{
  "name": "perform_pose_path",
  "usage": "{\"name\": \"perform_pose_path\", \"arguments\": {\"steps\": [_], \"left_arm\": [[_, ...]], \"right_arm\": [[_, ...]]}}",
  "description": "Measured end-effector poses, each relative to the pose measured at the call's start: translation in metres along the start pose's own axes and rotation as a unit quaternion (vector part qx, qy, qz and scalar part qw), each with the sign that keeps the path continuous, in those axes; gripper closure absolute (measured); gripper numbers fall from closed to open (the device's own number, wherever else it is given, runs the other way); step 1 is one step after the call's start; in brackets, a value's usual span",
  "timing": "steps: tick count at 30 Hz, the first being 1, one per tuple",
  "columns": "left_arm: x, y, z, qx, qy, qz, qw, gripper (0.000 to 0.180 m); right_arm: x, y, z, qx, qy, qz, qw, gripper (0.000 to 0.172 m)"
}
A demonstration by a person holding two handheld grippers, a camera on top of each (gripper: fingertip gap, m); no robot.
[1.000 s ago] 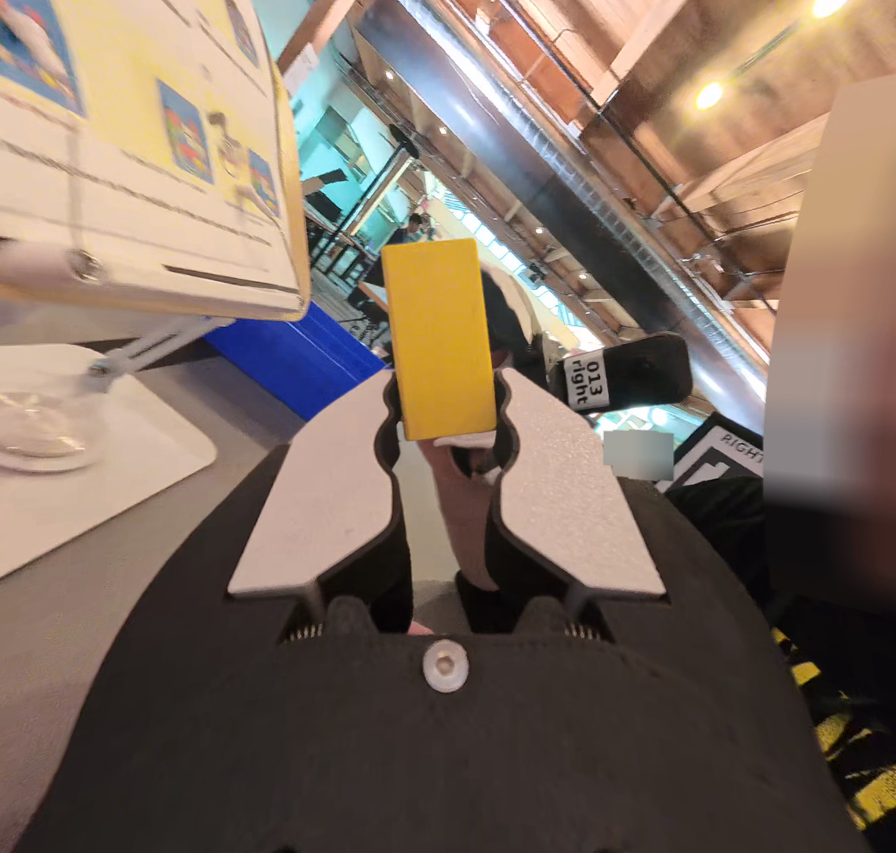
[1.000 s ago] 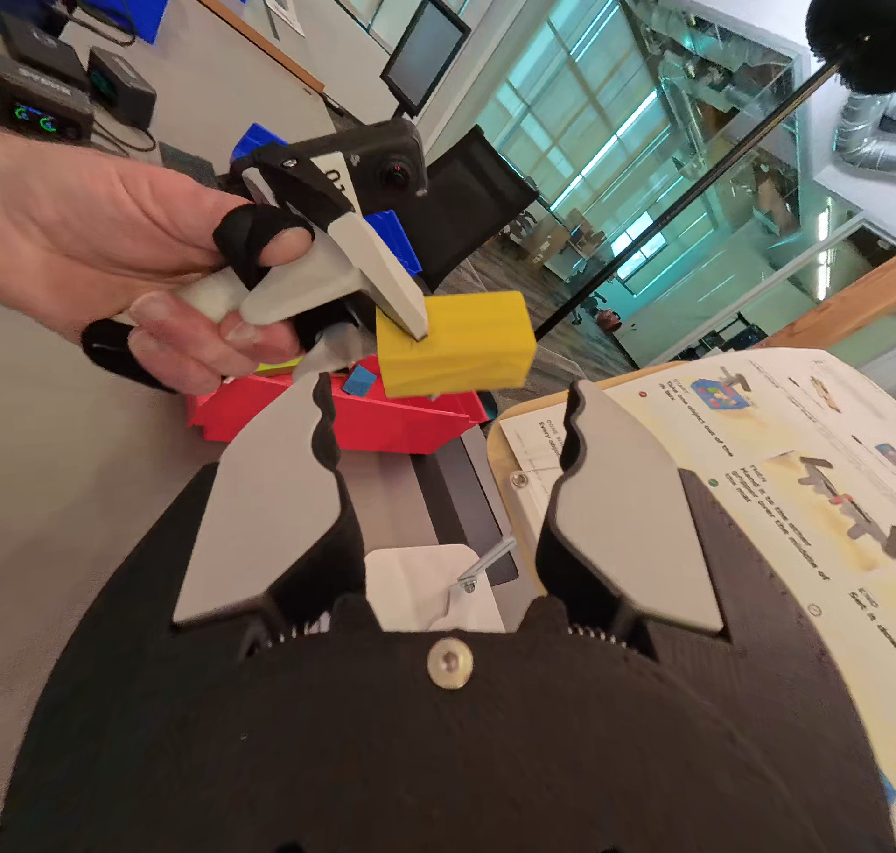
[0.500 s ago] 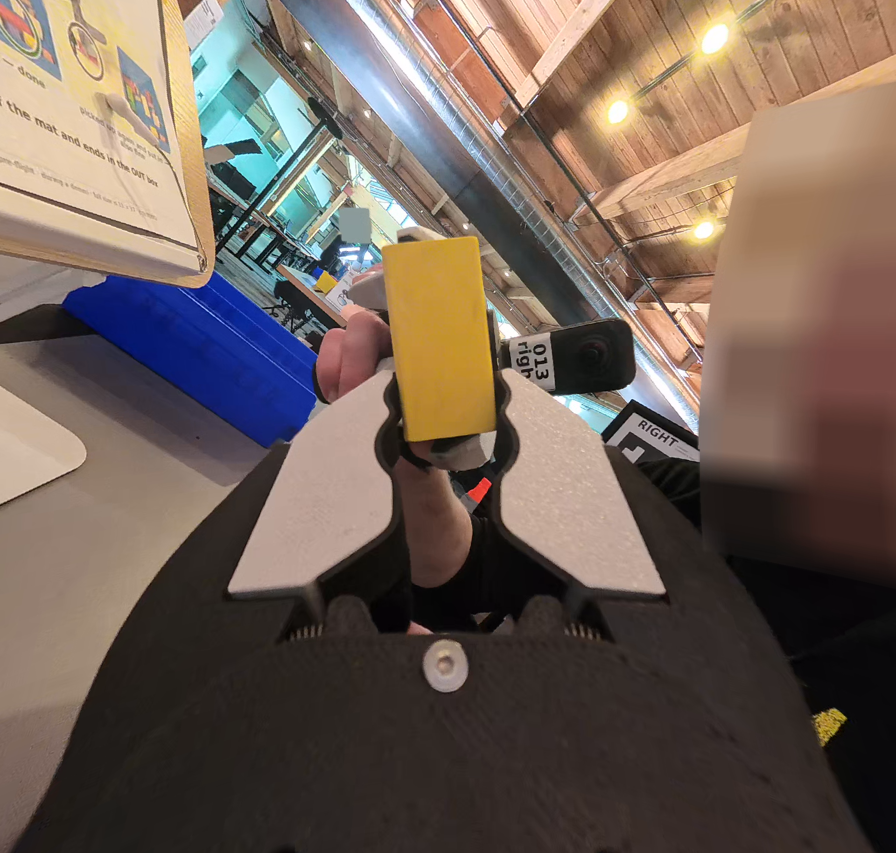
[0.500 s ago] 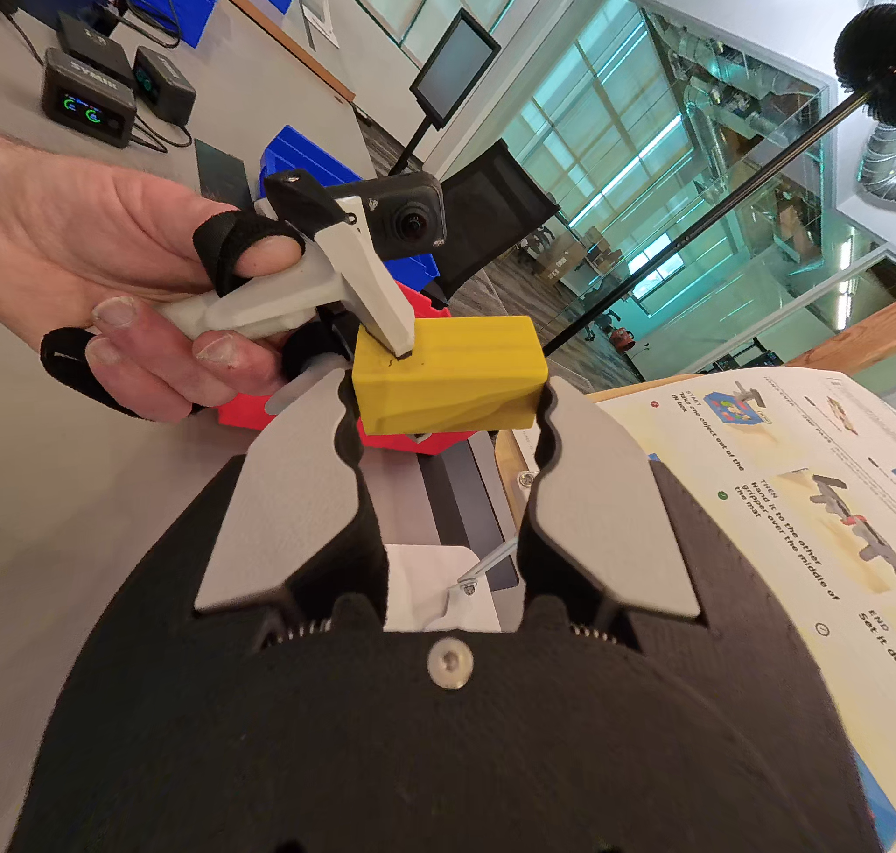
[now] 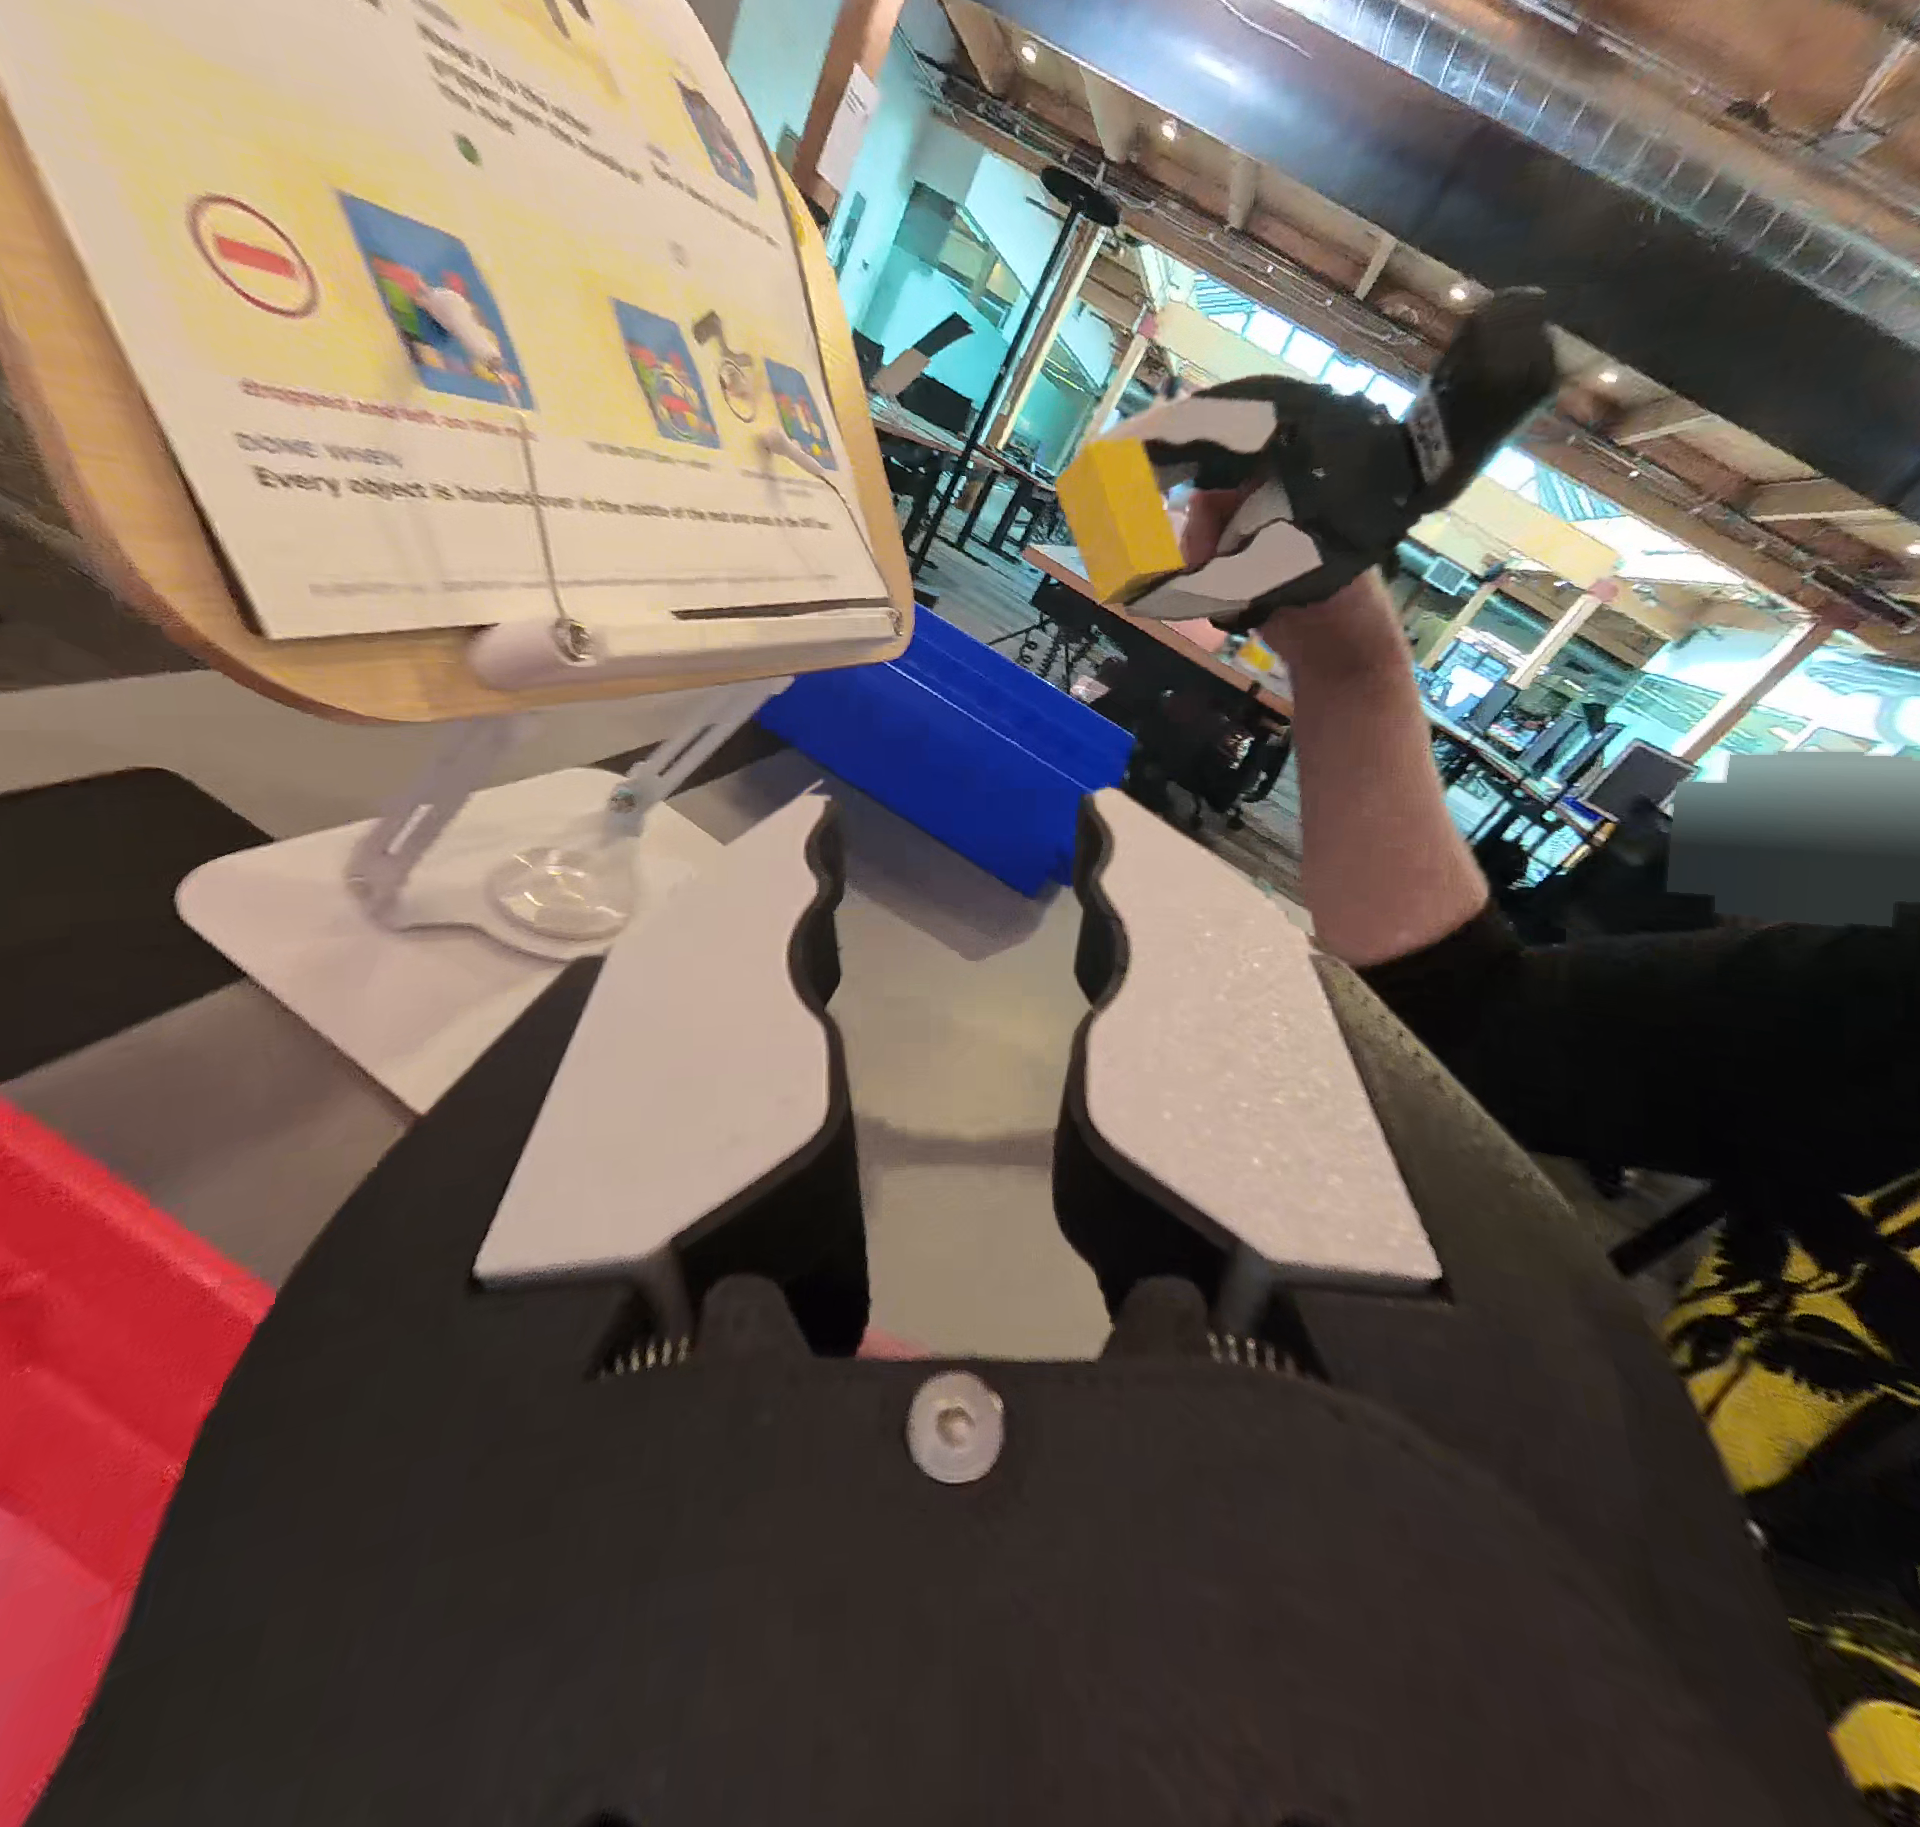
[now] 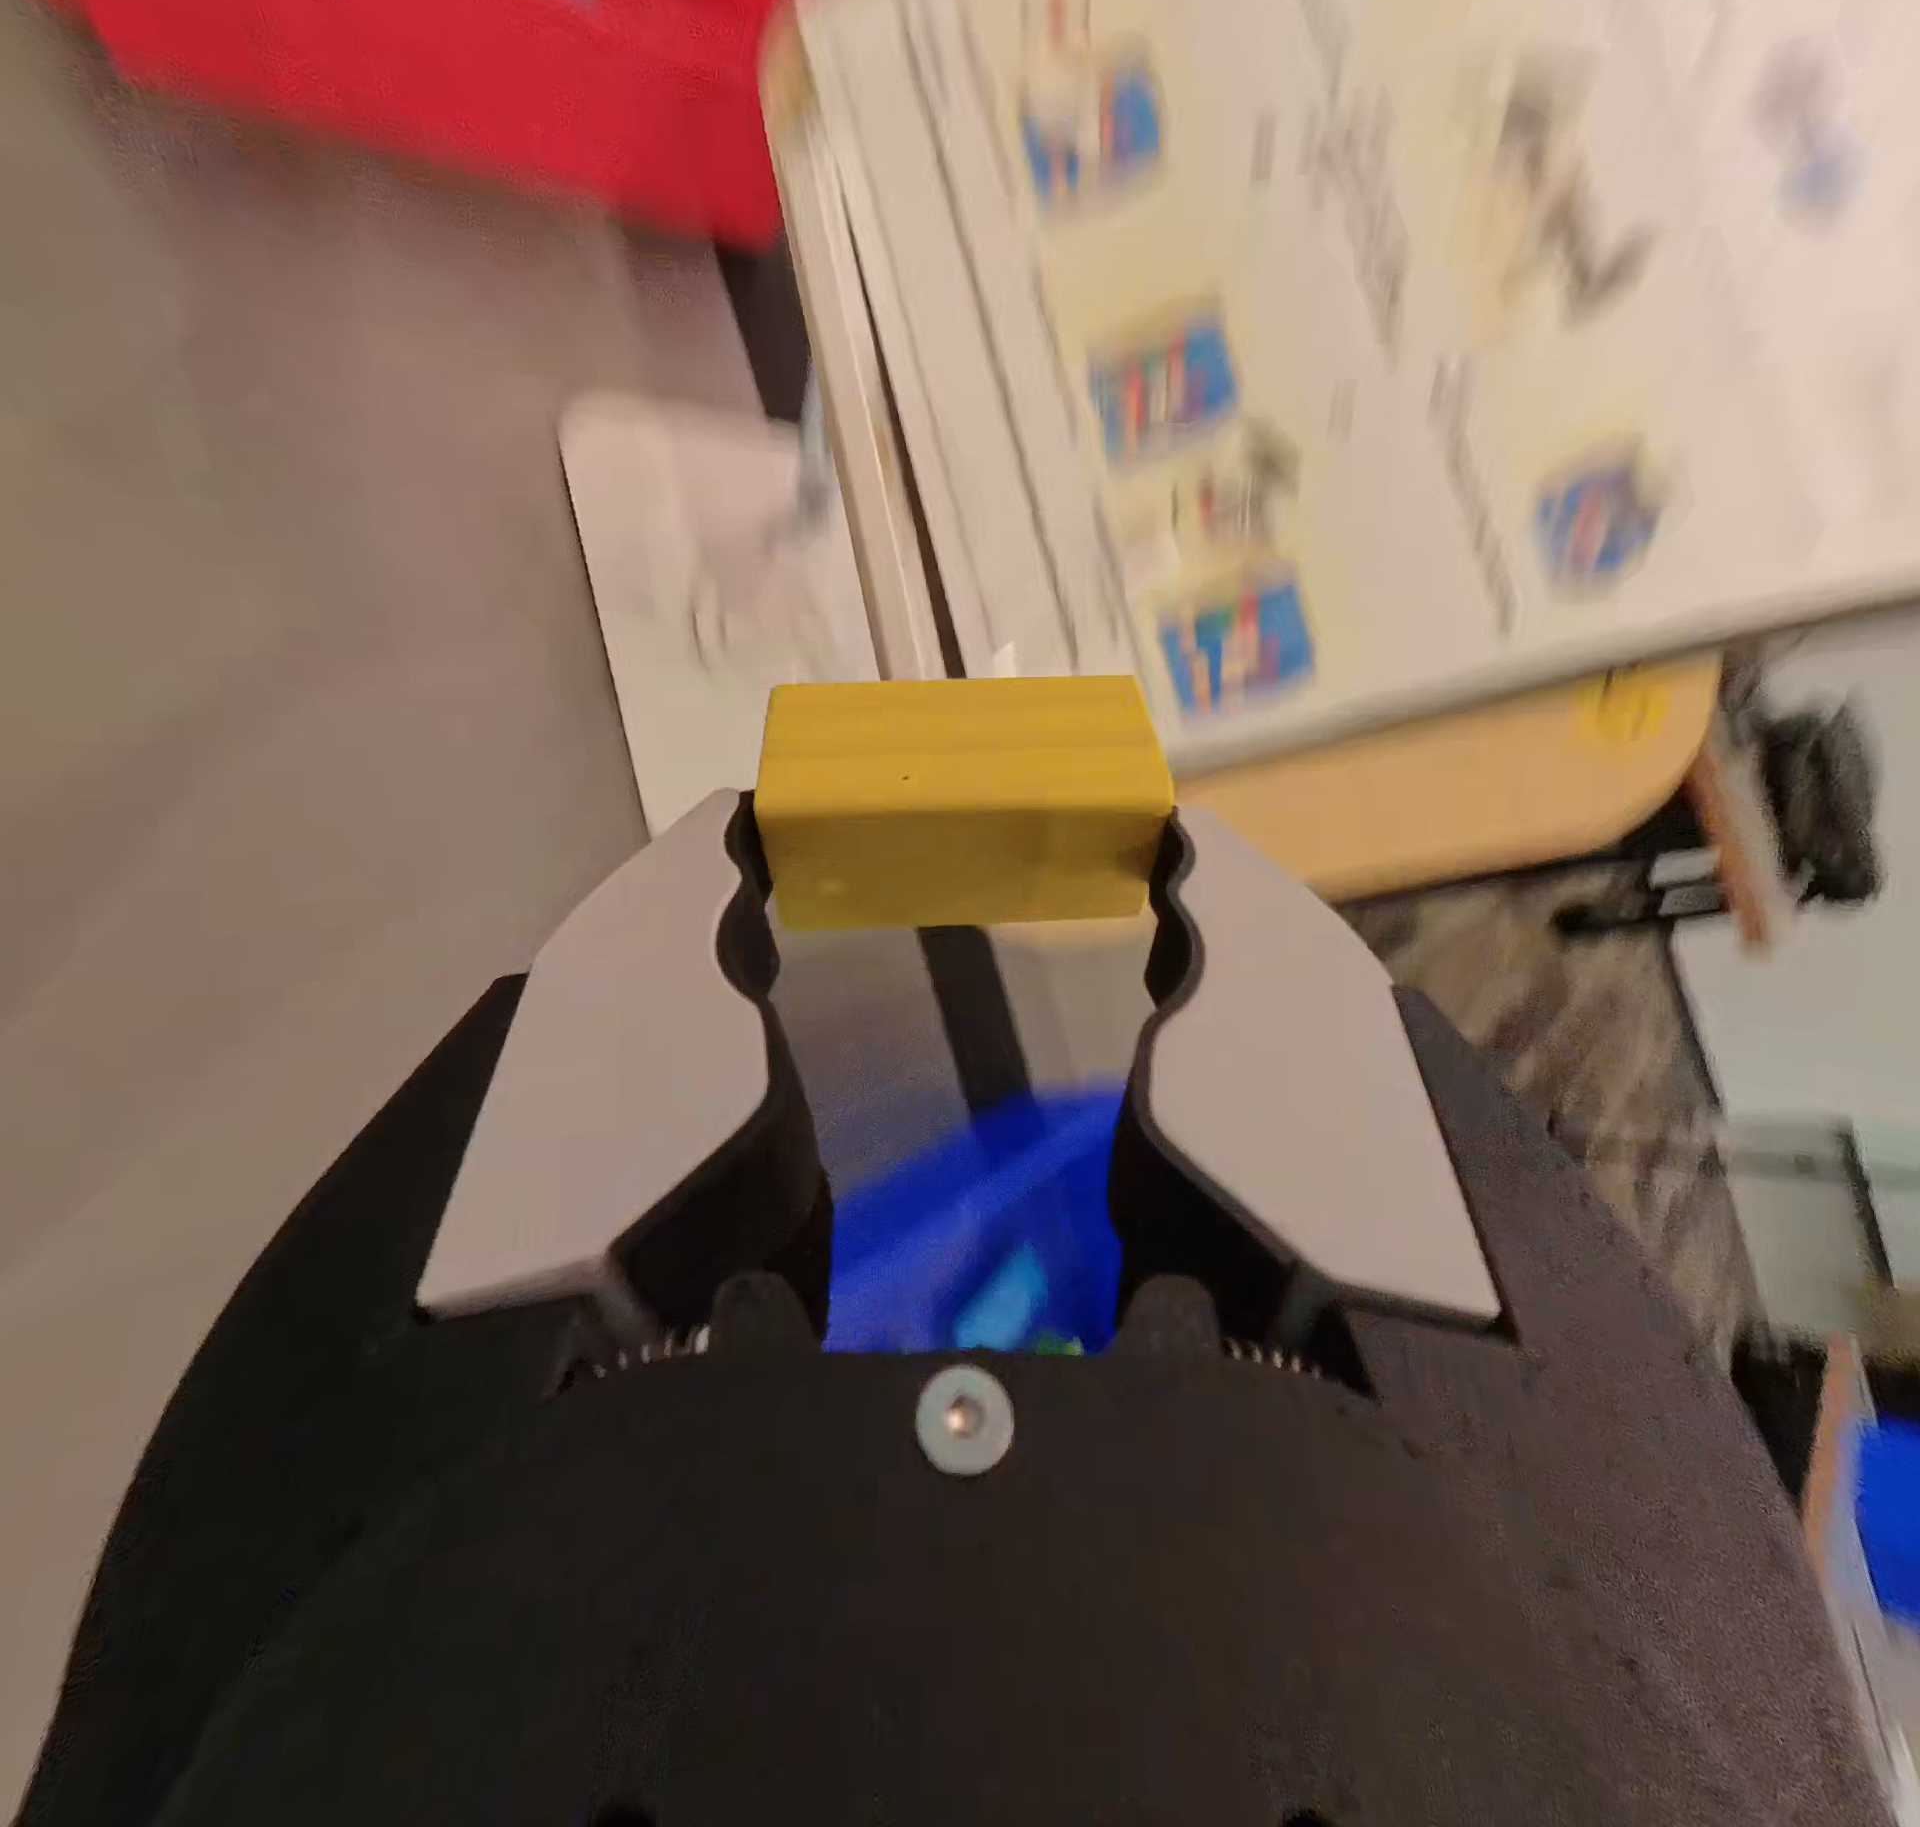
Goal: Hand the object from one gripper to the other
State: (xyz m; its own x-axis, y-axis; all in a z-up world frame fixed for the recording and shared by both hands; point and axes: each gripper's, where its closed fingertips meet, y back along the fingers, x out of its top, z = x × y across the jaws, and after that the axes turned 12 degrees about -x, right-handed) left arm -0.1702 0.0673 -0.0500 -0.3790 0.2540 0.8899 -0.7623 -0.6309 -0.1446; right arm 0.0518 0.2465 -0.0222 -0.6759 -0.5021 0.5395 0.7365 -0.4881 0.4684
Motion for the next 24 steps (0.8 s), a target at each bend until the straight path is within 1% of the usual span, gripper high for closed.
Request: {"name": "perform_pose_path", "arguments": {"steps": [2,4,7,10,15,19,24], "left_arm": [[-0.002,0.004,-0.004,0.003,-0.006,0.003,1.000,0.139],[-0.005,0.007,-0.010,0.009,-0.001,0.012,1.000,0.140],[-0.013,0.007,-0.014,0.008,0.012,0.006,1.000,0.141],[-0.016,0.008,-0.017,0.022,0.006,-0.004,1.000,0.141],[-0.022,0.016,-0.021,0.041,0.009,-0.020,0.999,0.141],[-0.024,0.026,-0.025,0.058,0.011,-0.025,0.998,0.141],[-0.023,0.037,-0.025,0.074,0.007,-0.031,0.997,0.141]], "right_arm": [[-0.067,-0.004,0.018,0.021,0.020,-0.105,0.994,0.102],[-0.118,-0.014,0.022,0.064,0.027,-0.164,0.984,0.102],[-0.180,-0.037,0.018,0.117,0.046,-0.231,0.965,0.102],[-0.227,-0.059,0.010,0.160,0.057,-0.281,0.944,0.102],[-0.278,-0.092,-0.014,0.228,0.079,-0.330,0.912,0.102],[-0.296,-0.108,-0.025,0.260,0.102,-0.348,0.895,0.102],[-0.301,-0.118,-0.022,0.280,0.119,-0.366,0.880,0.102]]}}
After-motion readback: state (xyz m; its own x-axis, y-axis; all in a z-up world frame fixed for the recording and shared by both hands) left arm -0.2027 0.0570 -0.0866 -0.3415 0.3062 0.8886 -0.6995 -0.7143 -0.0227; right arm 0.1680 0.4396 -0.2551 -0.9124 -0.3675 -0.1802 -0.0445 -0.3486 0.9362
